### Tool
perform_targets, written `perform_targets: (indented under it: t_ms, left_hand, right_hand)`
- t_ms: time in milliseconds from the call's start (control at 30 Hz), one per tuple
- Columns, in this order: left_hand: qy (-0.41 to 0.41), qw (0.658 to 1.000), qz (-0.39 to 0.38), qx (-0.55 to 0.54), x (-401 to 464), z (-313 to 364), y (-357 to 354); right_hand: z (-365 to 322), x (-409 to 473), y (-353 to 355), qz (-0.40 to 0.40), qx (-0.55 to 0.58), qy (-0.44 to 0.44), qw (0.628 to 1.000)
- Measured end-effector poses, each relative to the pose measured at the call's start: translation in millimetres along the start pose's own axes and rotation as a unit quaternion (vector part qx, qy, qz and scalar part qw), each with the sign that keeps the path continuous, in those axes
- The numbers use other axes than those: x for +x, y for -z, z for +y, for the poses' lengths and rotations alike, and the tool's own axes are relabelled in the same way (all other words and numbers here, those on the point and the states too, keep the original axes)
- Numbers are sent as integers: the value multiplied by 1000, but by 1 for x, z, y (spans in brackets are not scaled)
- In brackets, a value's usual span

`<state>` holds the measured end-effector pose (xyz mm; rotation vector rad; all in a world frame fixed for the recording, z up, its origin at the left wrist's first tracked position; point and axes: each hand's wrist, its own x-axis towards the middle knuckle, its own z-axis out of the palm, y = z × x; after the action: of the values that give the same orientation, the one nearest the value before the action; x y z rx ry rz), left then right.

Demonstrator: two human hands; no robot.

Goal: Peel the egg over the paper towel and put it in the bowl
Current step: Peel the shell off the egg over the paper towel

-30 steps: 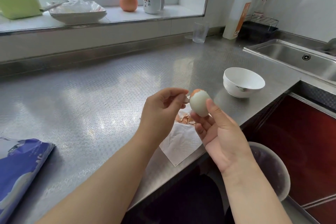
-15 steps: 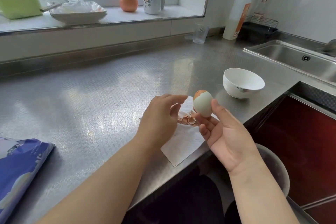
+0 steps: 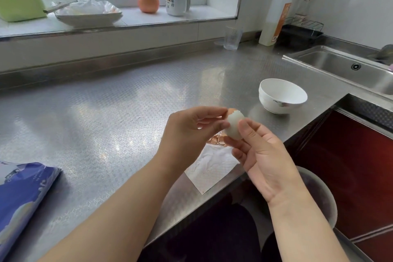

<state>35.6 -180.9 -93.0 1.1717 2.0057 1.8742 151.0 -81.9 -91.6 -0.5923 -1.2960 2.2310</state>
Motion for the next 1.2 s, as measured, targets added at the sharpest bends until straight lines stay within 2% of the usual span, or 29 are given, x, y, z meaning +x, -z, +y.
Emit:
perform_targets:
  t_ms: [100, 200, 400, 533, 667, 800, 867, 967, 1200]
  left_hand:
    - [-8, 1000, 1, -6, 2, -2, 2]
    - [-63, 996, 6, 62, 1, -2, 2]
    - [-193, 963, 60, 180, 0, -10, -2]
    - [-228, 945, 93, 217, -1, -9, -4]
    - [-202, 960, 110, 161, -1, -8, -5]
    - [-104, 989, 98, 31, -3, -3, -9]
    - [-54, 994, 89, -44, -2, -2, -8]
    - [-23, 991, 72, -109, 0, -3, -5]
    - [-28, 995, 46, -87, -1, -5, -7]
  right_hand:
    - [0, -1, 2, 4, -16, 6, 1000]
    - [-1, -1, 2, 6, -23, 8, 1000]
    - [1, -1, -1, 10, -13, 13, 1000]
    - [3, -2, -6, 10, 3, 17, 1000]
    - [4, -2, -10, -3, 34, 5, 999]
    - [5, 0, -10, -19, 84, -28, 996]
    - [6, 0, -10, -21, 118, -50, 992]
    - [7, 2, -7, -26, 166, -84, 982]
    - [7, 2, -2, -43, 214, -118, 969]
